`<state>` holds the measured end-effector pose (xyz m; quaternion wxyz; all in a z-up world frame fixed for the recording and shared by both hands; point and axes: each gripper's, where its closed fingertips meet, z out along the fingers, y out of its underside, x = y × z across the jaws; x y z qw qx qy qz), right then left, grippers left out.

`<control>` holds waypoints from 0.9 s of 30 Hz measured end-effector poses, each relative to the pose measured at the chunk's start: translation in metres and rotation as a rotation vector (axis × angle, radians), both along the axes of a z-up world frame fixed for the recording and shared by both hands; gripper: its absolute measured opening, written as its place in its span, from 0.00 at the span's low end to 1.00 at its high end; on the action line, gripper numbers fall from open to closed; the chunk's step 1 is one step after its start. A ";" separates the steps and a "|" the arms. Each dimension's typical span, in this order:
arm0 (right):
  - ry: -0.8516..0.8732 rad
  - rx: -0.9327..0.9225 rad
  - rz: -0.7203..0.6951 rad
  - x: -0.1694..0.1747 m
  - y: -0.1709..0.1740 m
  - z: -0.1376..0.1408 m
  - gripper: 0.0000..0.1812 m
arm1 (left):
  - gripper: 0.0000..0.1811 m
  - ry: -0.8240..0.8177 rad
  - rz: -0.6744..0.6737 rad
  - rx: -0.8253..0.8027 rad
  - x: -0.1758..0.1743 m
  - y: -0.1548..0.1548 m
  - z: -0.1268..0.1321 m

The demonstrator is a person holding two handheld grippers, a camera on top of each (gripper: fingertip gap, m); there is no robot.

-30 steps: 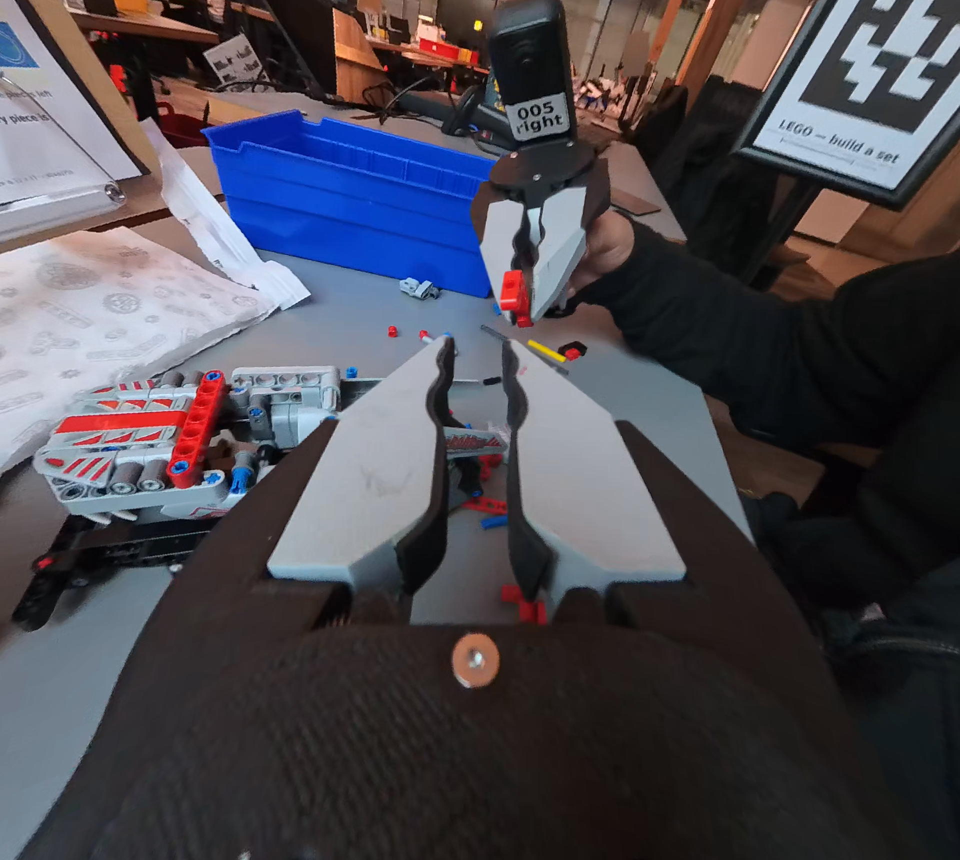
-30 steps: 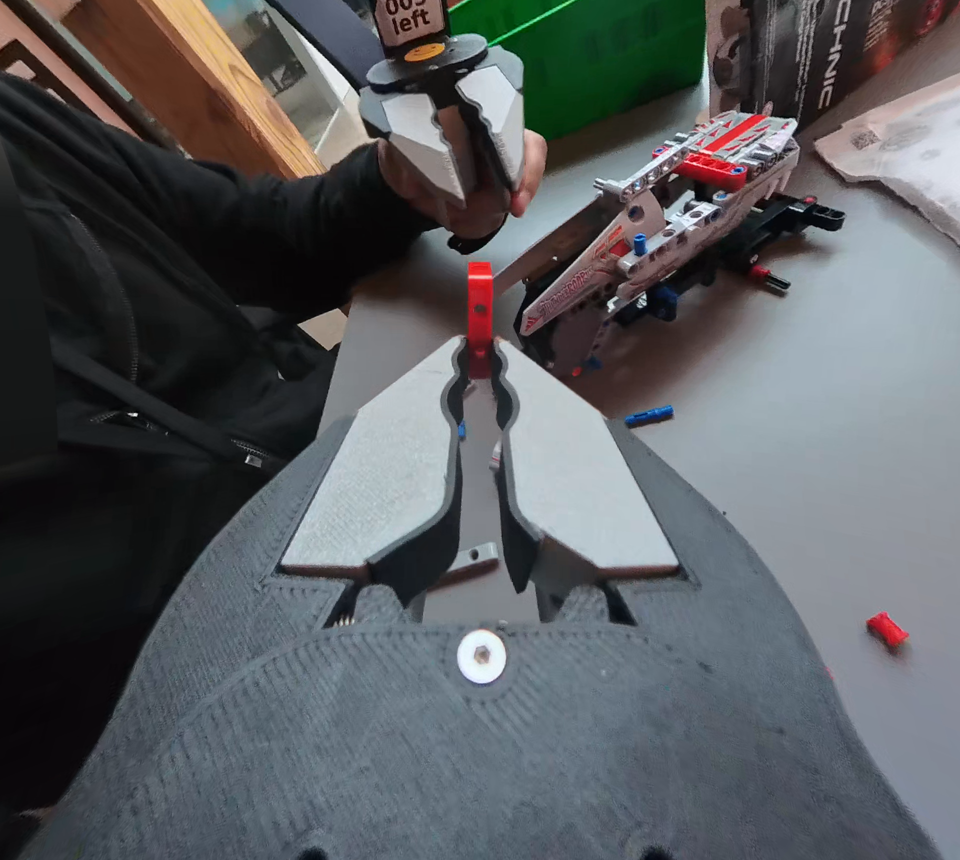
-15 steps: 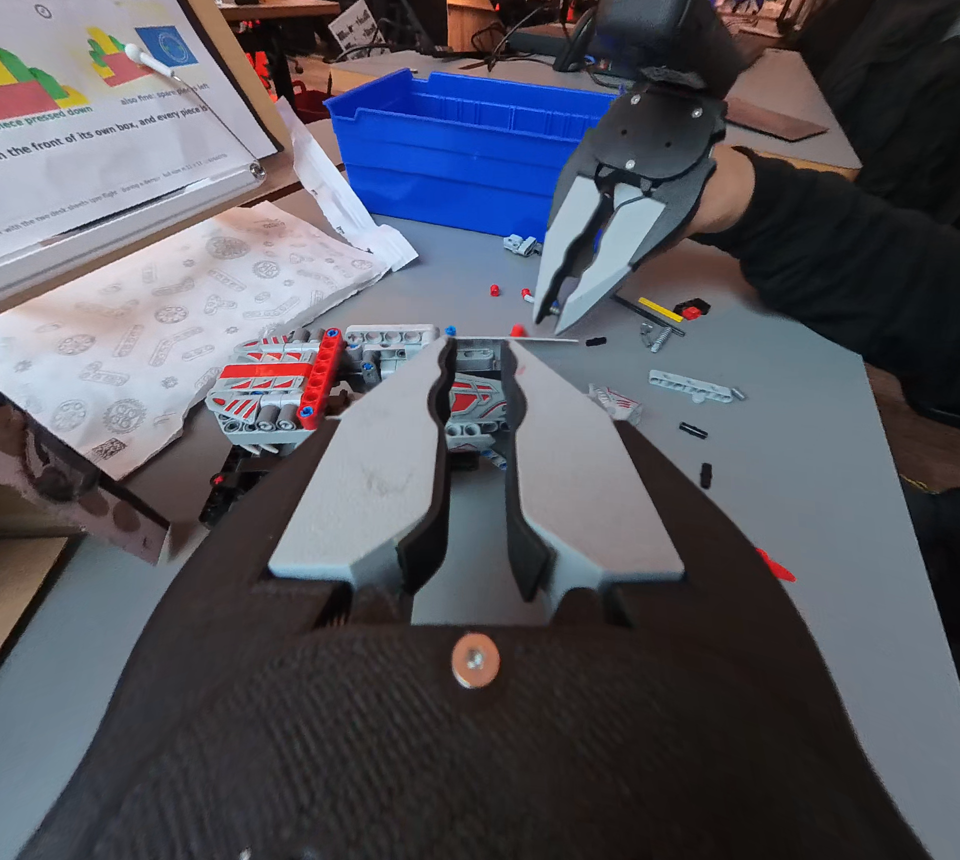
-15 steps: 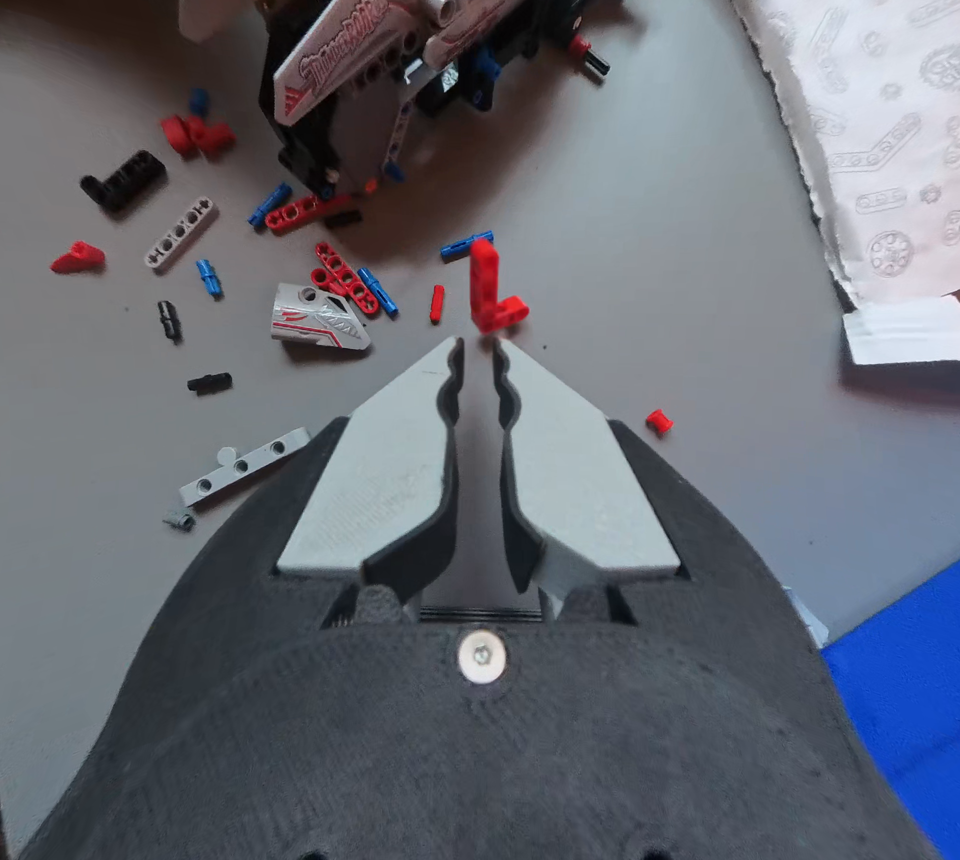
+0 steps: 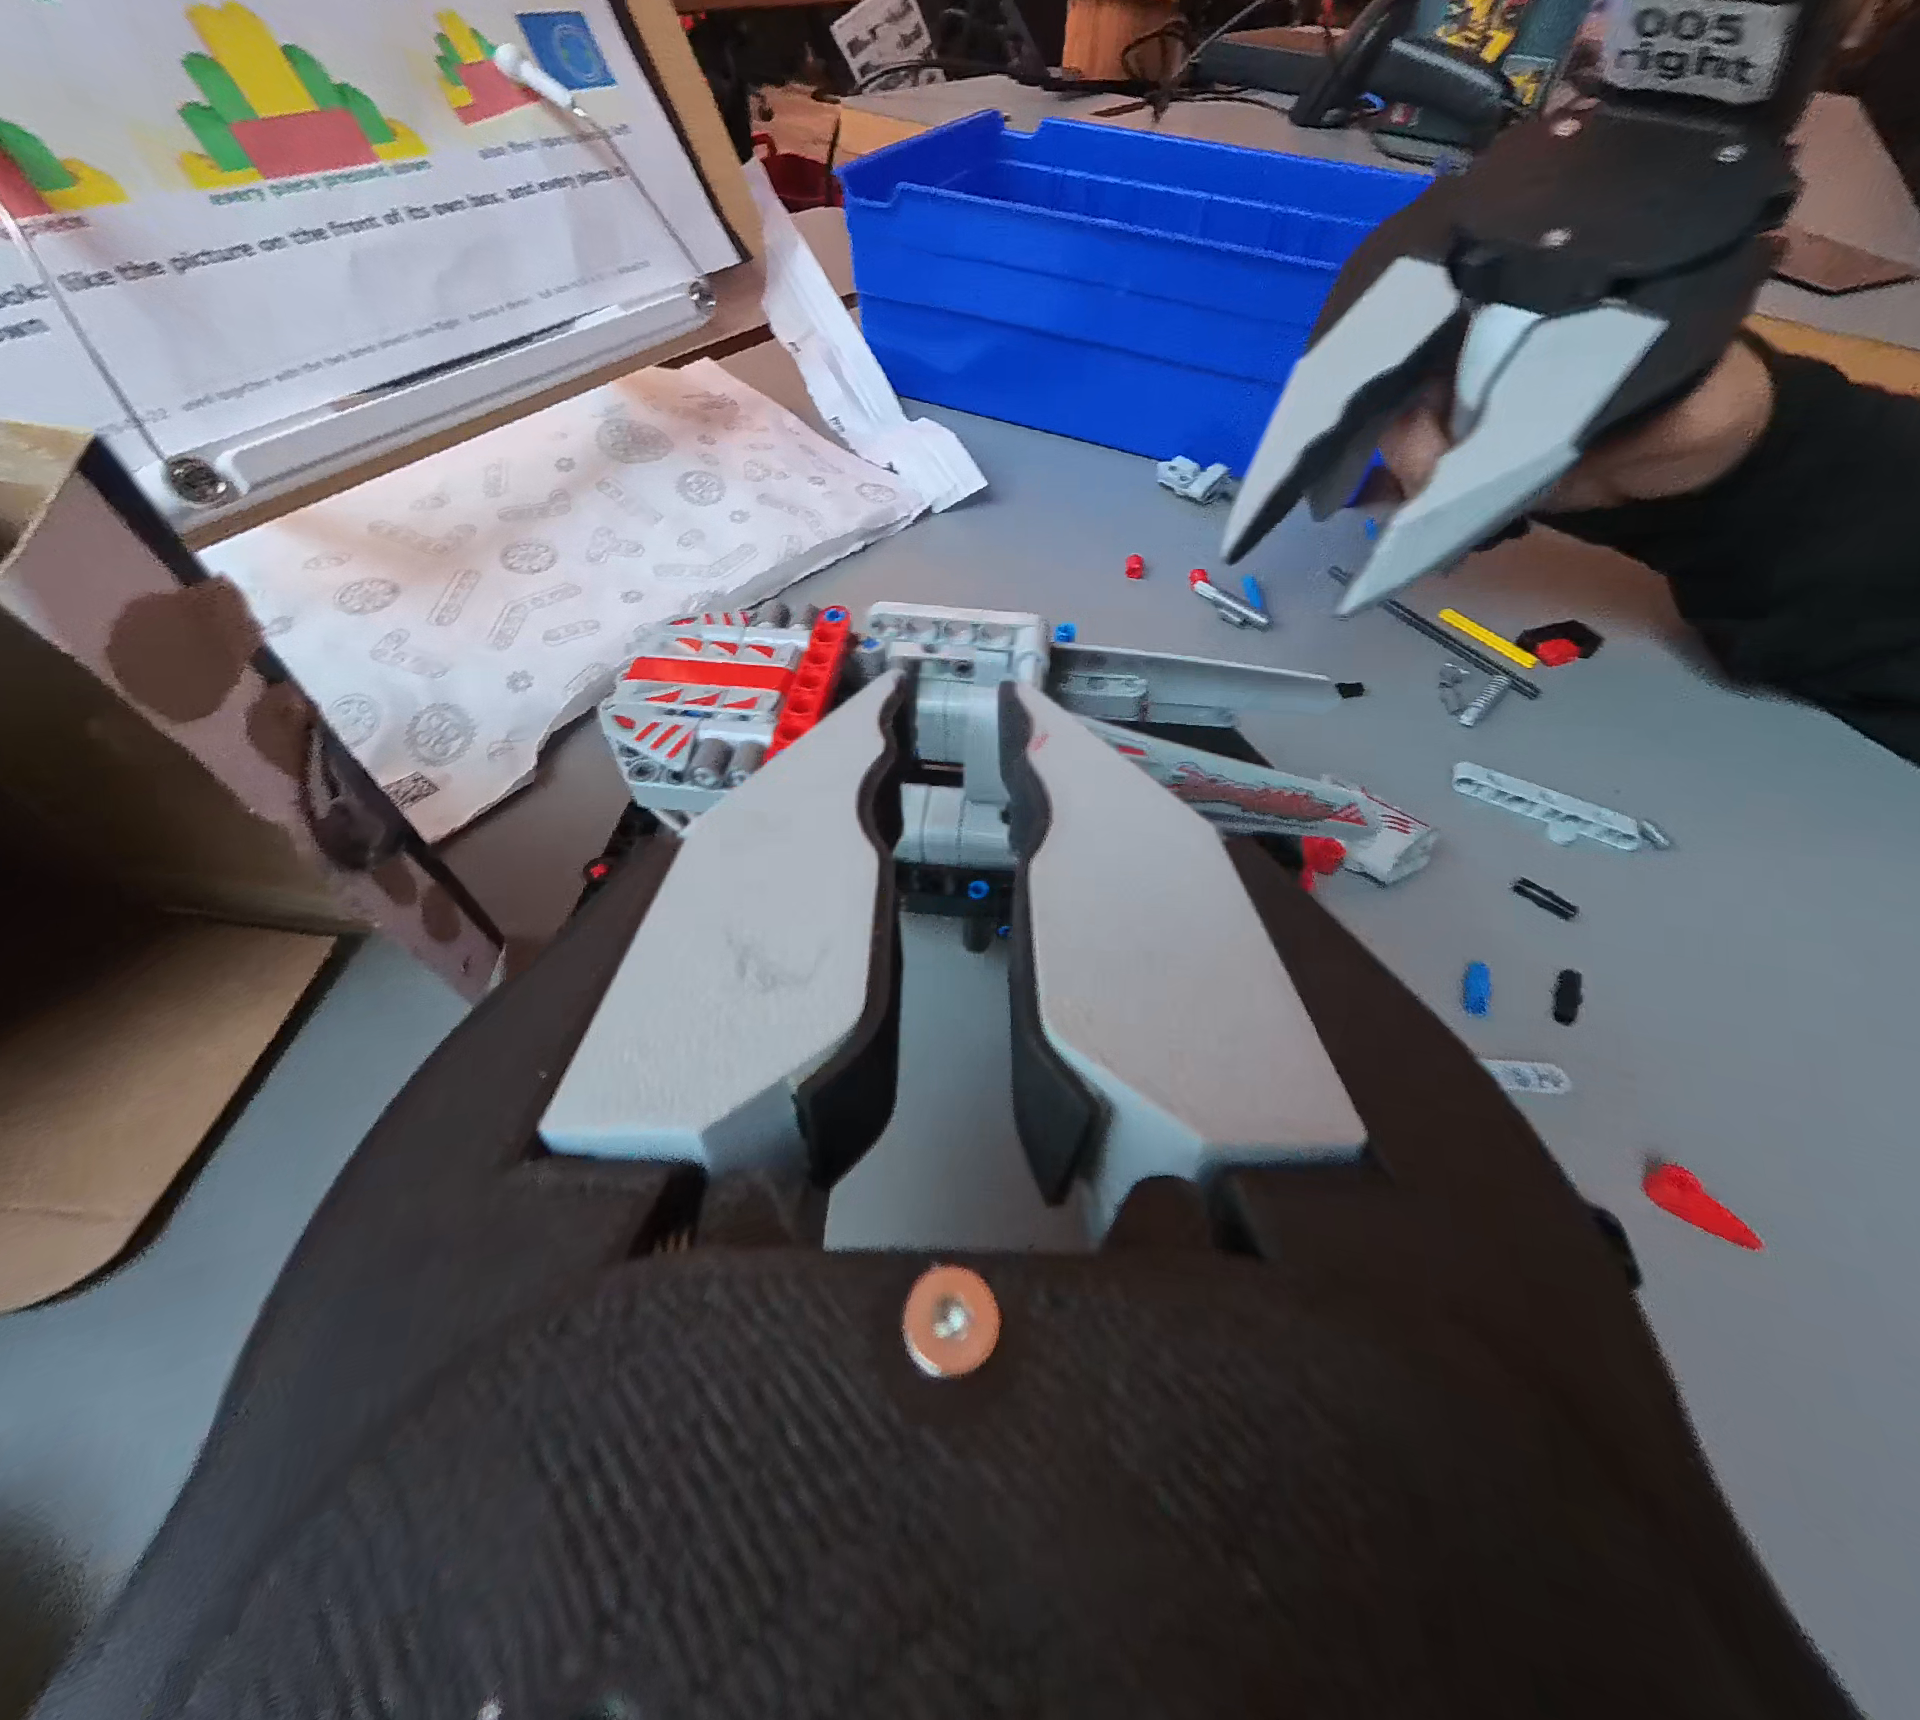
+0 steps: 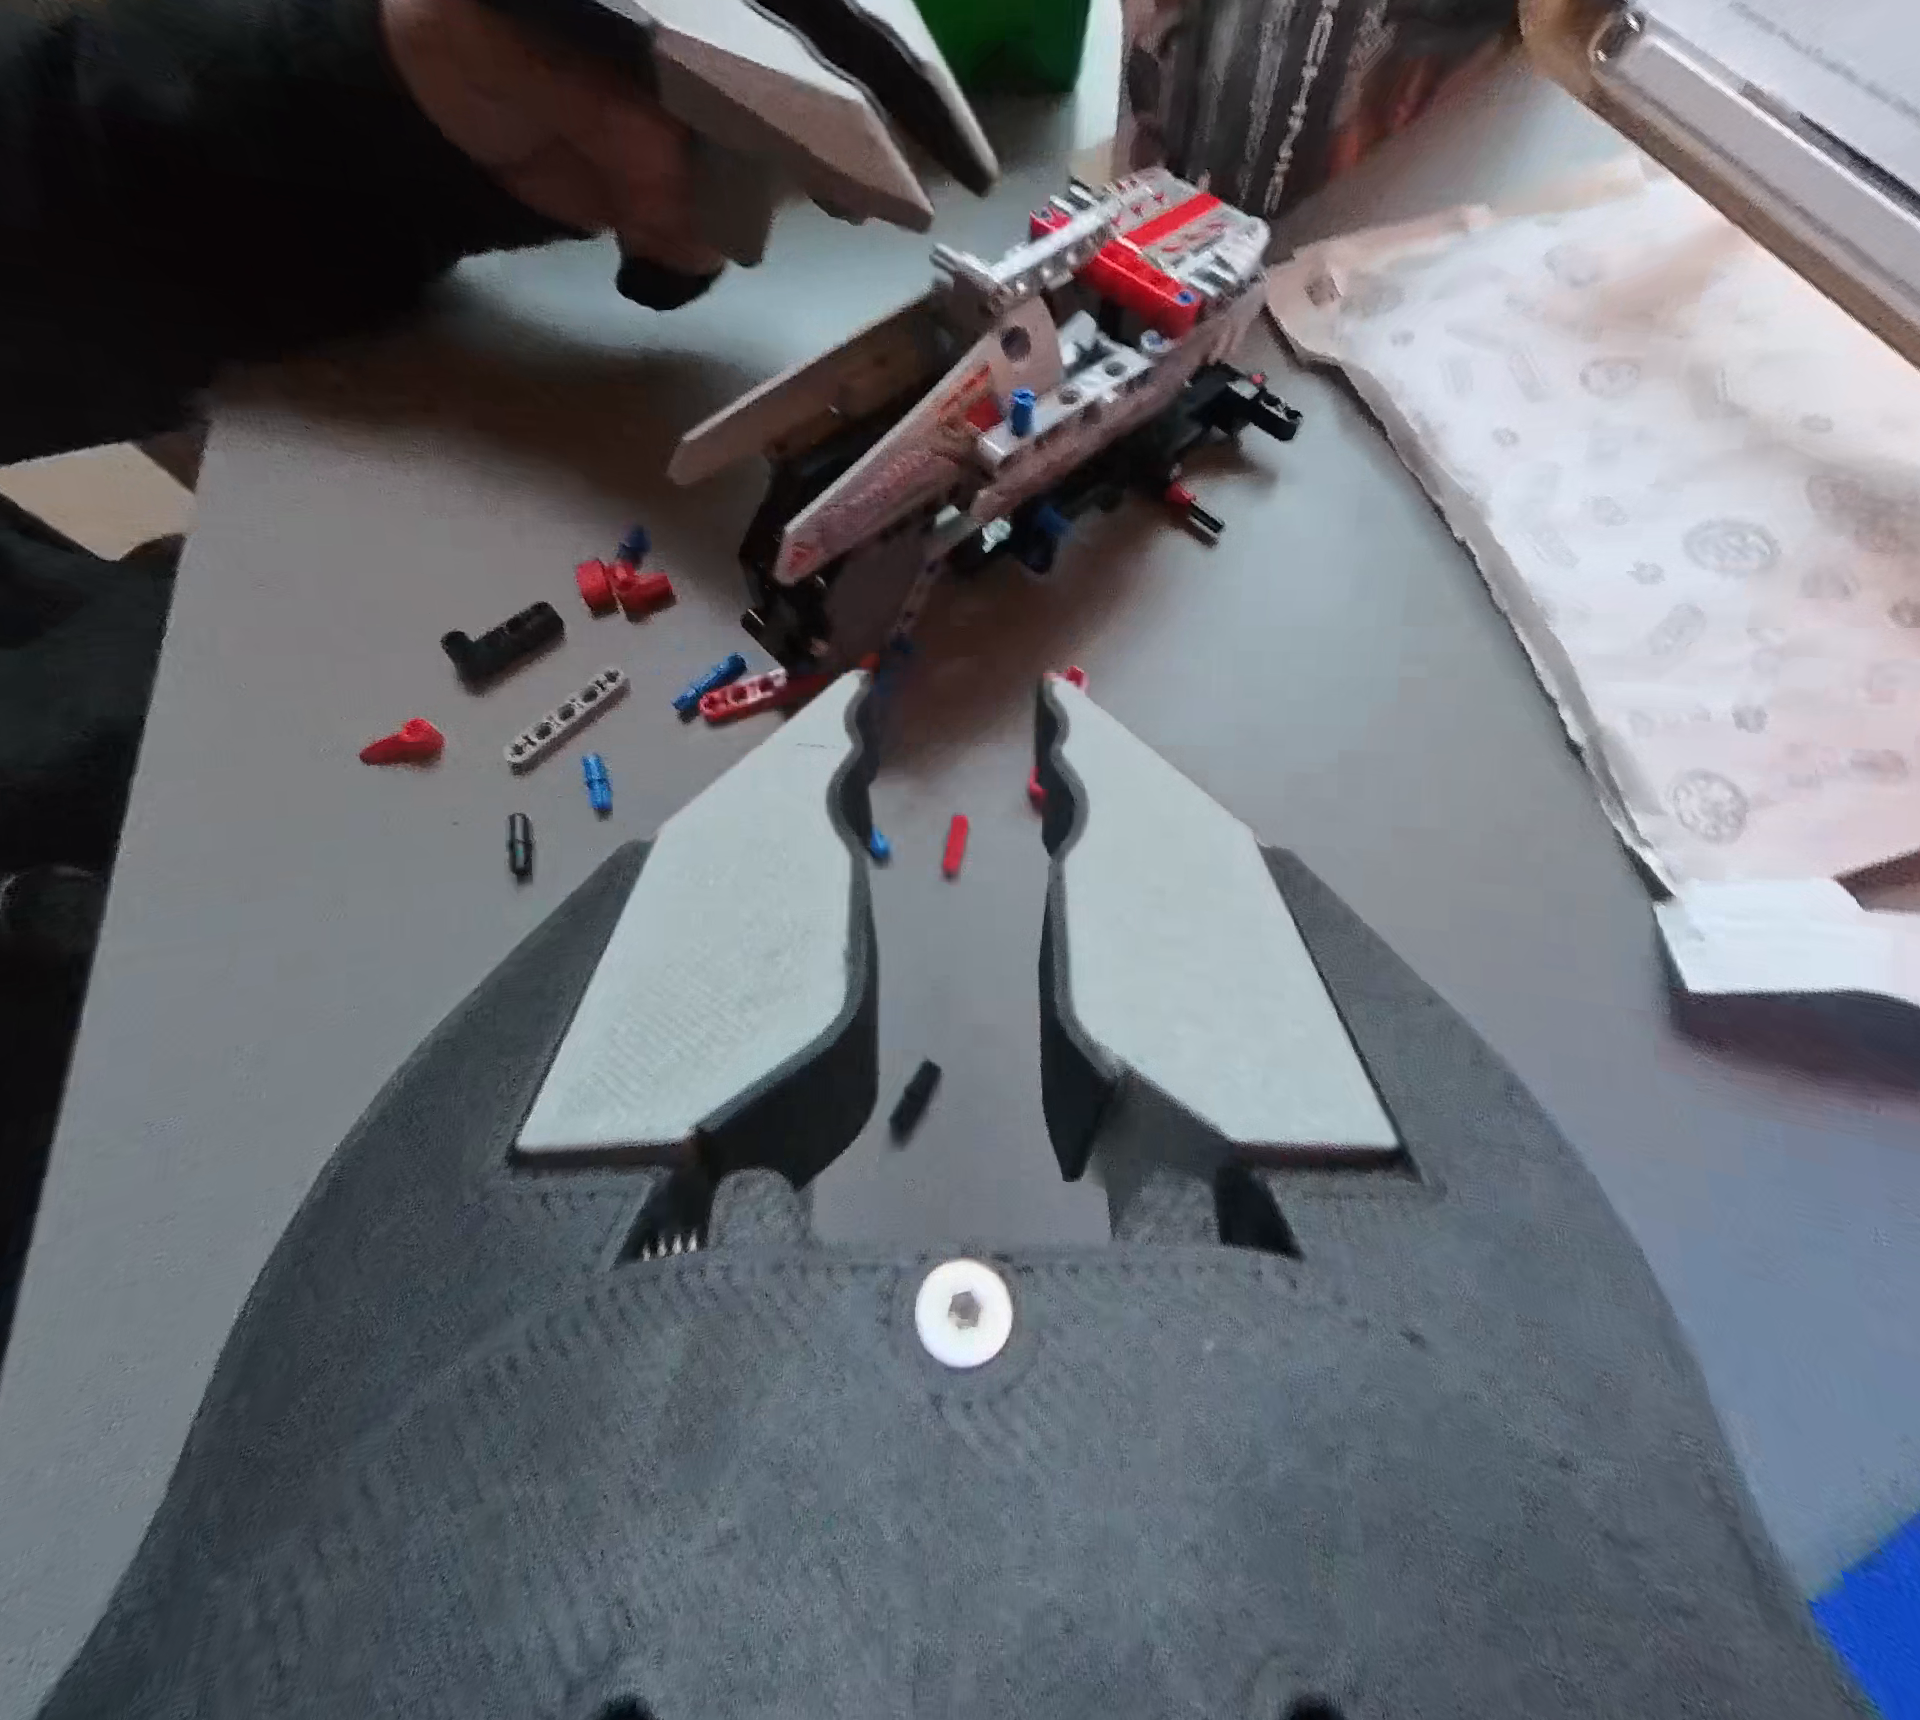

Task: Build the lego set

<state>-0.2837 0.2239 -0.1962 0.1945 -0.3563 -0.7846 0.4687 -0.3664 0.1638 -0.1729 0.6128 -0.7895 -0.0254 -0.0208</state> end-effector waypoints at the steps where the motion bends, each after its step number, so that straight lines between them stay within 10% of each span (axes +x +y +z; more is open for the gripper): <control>1: 0.027 -0.014 0.019 0.000 -0.006 0.003 0.16 | 0.08 -0.006 0.013 0.001 -0.003 0.000 -0.001; 6: 0.011 -0.072 0.071 -0.005 -0.038 0.003 0.31 | 0.15 -0.075 0.080 -0.043 -0.019 0.002 -0.013; 16: 0.033 0.120 -0.158 -0.035 -0.016 -0.012 0.01 | 0.14 -0.039 0.162 -0.063 -0.041 -0.005 -0.017; 27: -0.099 -0.235 -0.348 -0.070 0.026 -0.007 0.01 | 0.13 0.091 0.196 -0.091 -0.043 -0.004 -0.019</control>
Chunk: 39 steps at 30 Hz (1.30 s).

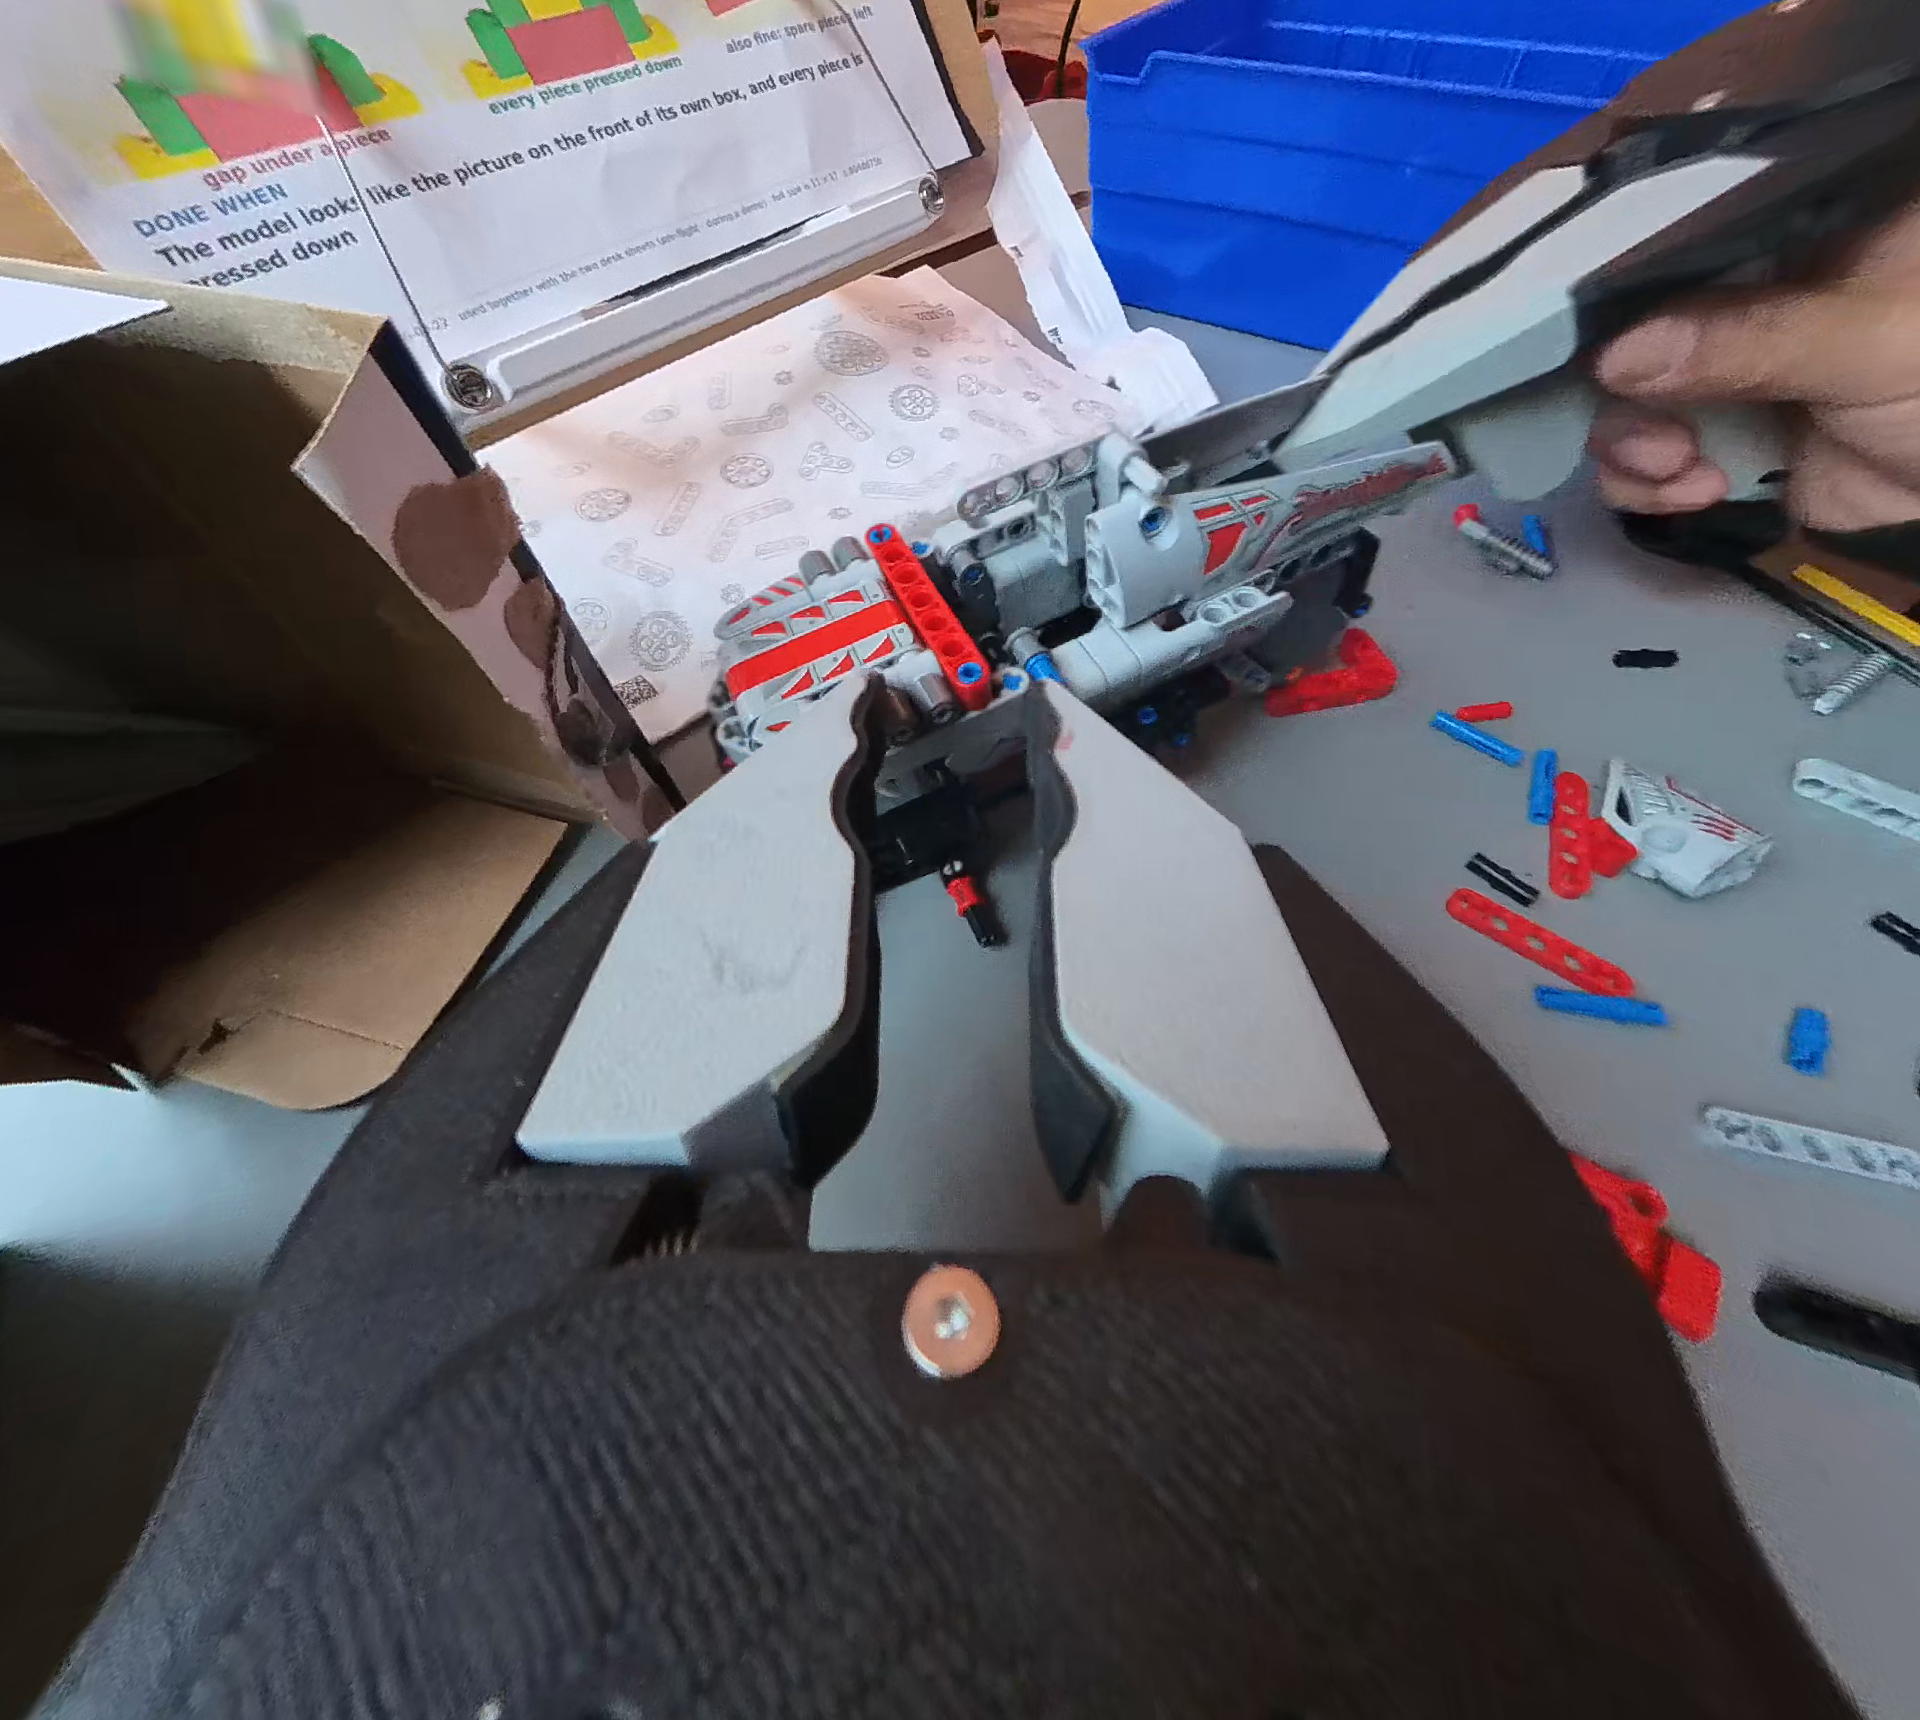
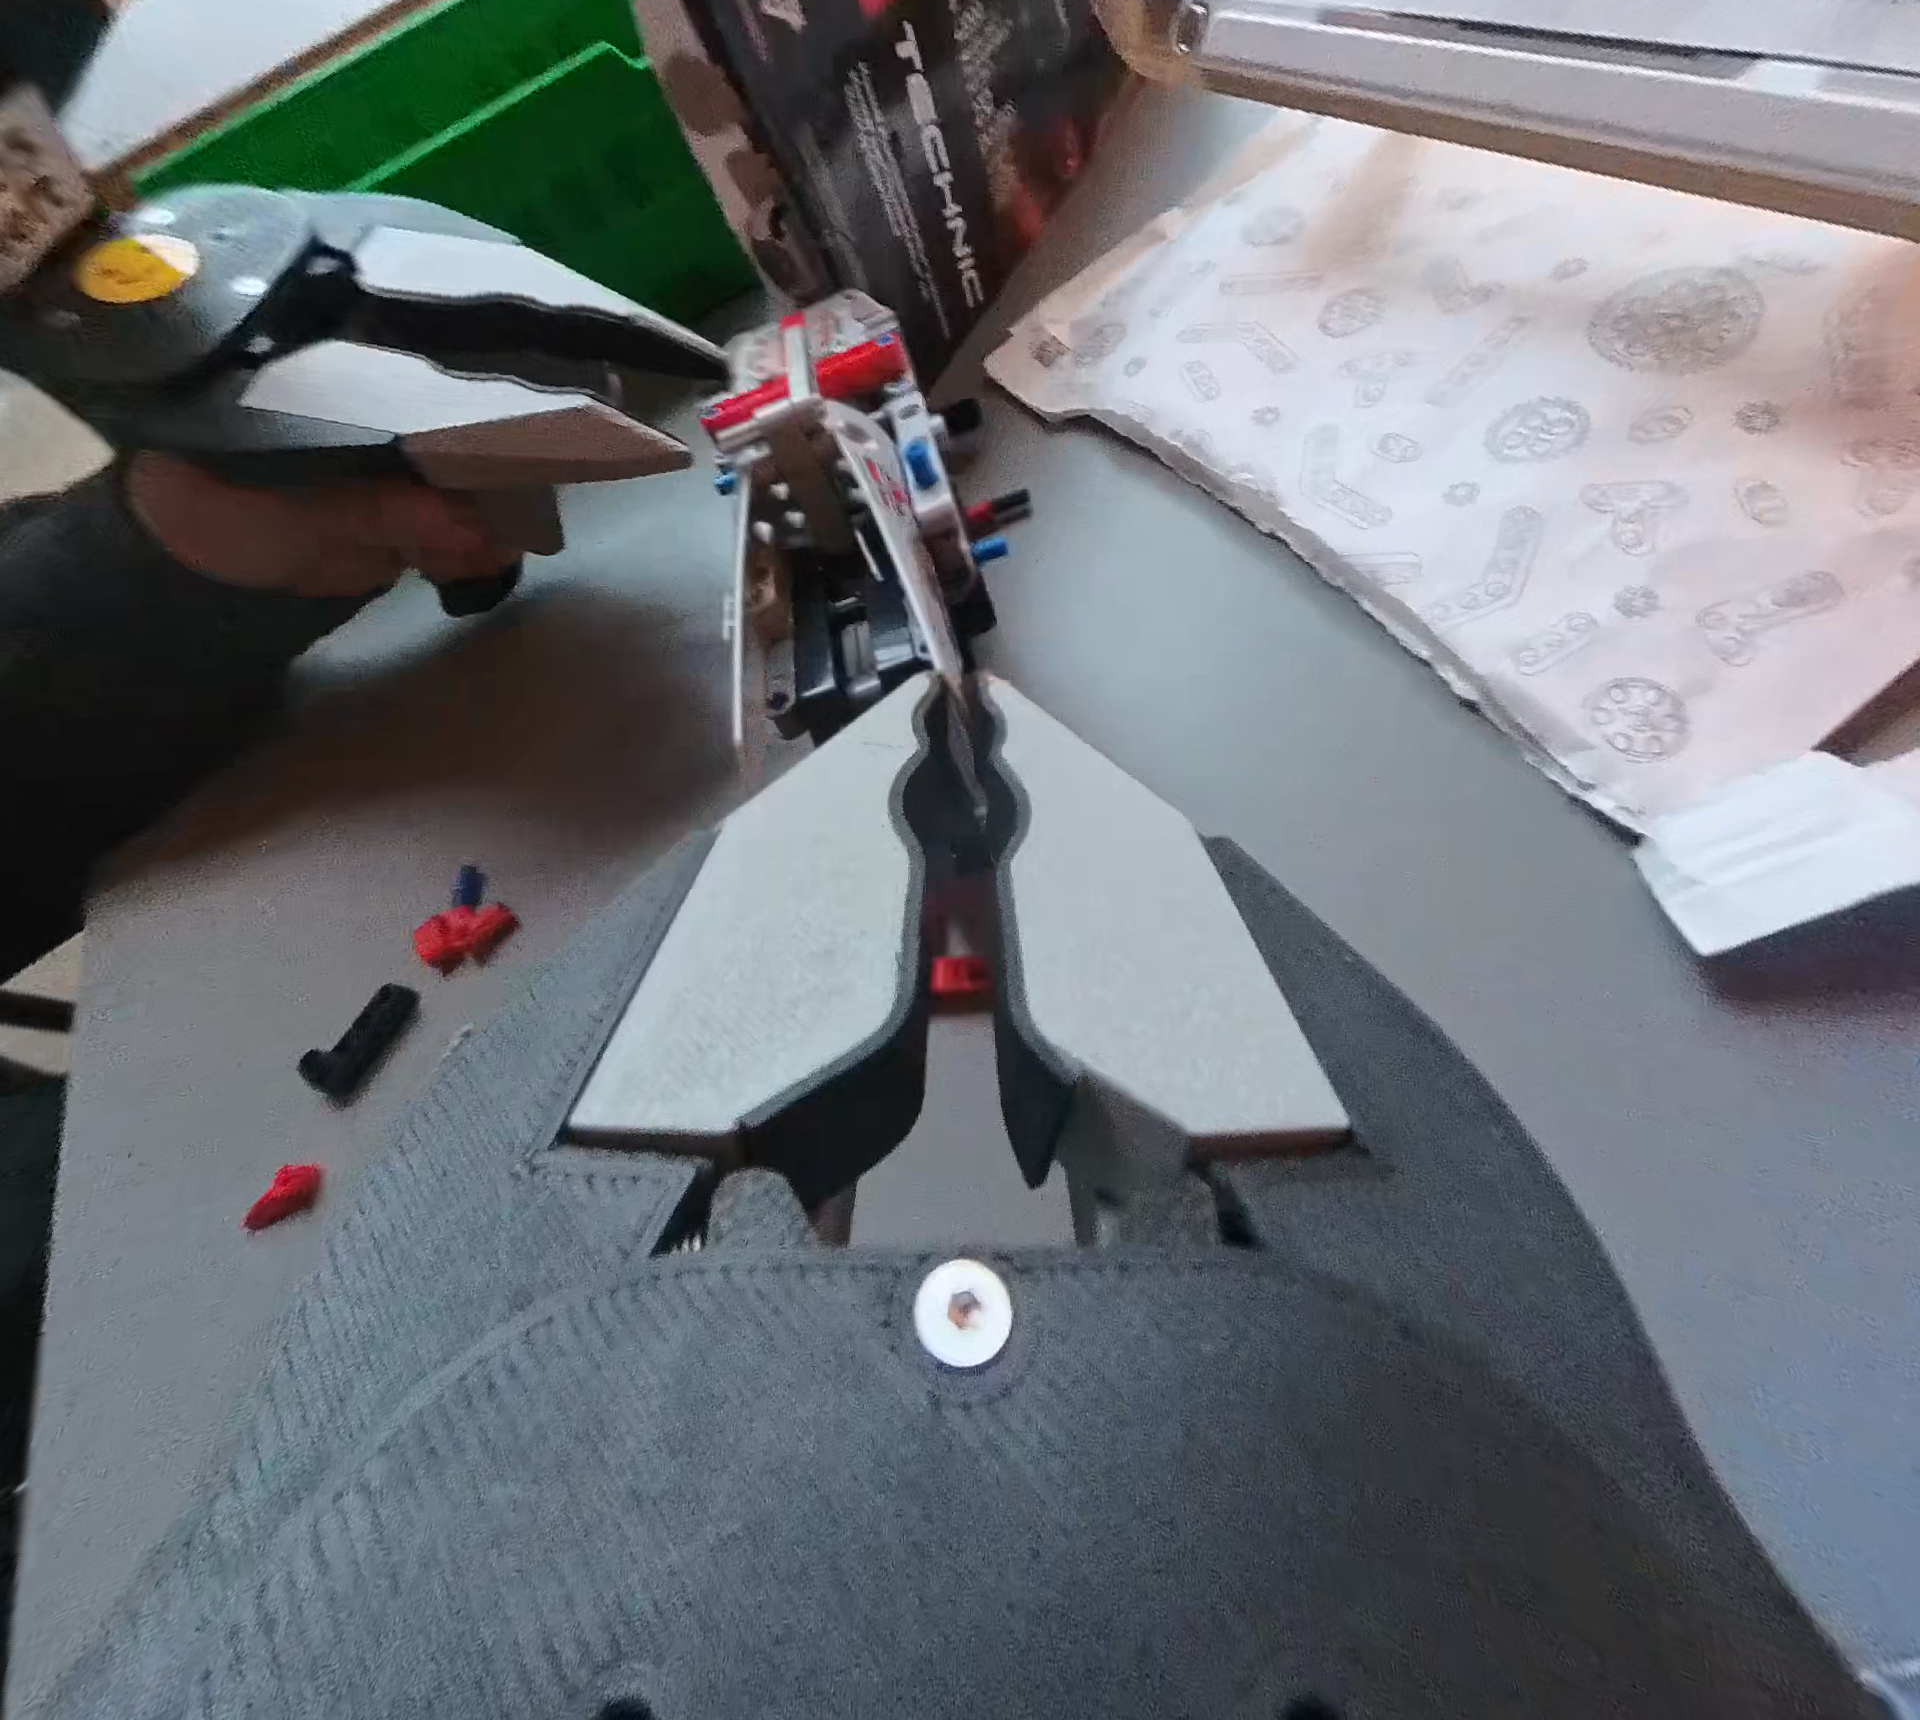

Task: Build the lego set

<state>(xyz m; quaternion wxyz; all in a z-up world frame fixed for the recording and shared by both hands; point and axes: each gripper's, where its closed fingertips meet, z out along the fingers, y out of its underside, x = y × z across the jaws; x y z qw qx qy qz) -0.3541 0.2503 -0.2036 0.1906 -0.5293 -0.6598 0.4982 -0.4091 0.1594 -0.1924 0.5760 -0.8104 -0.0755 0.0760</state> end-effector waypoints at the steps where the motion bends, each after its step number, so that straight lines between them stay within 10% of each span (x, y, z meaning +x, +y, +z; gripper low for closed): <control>1: -0.001 0.024 -0.018 -0.003 0.004 -0.002 0.00 | 0.13 -0.014 0.002 0.004 -0.001 0.000 0.000; 13: 0.160 -0.005 0.012 0.012 0.010 0.024 0.25 | 0.20 0.006 0.108 -0.027 -0.026 -0.013 -0.002; 28: 0.017 0.120 0.094 0.003 -0.012 -0.021 0.45 | 0.16 -0.132 -0.005 0.005 -0.012 -0.006 -0.007; 30: 0.013 0.123 0.137 0.003 -0.019 -0.024 0.41 | 0.00 -0.164 -0.123 0.024 0.009 -0.002 -0.004; 33: 0.017 0.209 0.182 0.006 -0.024 -0.029 0.19 | 0.00 -0.187 -0.202 0.033 0.025 0.002 -0.002; 39: -0.017 0.175 0.175 0.011 -0.021 -0.025 0.15 | 0.02 -0.116 -0.090 0.020 0.003 -0.003 -0.003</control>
